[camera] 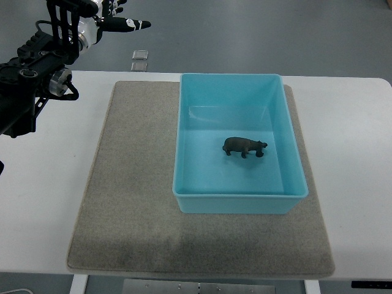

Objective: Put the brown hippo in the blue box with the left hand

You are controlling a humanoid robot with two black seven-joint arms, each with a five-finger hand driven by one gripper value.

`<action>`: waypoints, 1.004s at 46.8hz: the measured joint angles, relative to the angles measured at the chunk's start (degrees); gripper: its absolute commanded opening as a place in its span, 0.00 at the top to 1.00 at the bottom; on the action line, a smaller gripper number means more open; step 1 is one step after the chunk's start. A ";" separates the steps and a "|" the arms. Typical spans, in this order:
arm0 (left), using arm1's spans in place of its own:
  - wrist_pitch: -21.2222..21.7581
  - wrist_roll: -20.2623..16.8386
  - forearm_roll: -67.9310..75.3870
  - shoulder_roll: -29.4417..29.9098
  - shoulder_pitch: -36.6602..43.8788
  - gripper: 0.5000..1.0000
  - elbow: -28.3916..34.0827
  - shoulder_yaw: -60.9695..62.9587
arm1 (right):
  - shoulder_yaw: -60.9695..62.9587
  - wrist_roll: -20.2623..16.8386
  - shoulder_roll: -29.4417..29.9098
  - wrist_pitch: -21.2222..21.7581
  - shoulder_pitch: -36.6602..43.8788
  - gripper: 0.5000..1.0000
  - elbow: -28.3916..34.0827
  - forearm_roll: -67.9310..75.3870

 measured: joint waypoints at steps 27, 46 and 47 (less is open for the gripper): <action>-1.62 6.59 -15.37 -3.34 4.56 0.02 2.71 -4.25 | 0.00 0.02 0.00 0.00 0.01 0.13 0.00 0.00; -13.06 4.62 -27.10 -5.02 7.49 0.01 5.40 -10.48 | 0.00 0.01 0.00 0.00 -0.01 0.13 0.00 0.00; -13.34 4.62 -28.15 -5.03 7.64 0.01 5.43 -10.64 | 0.00 0.00 0.00 0.00 -0.01 0.13 0.00 0.00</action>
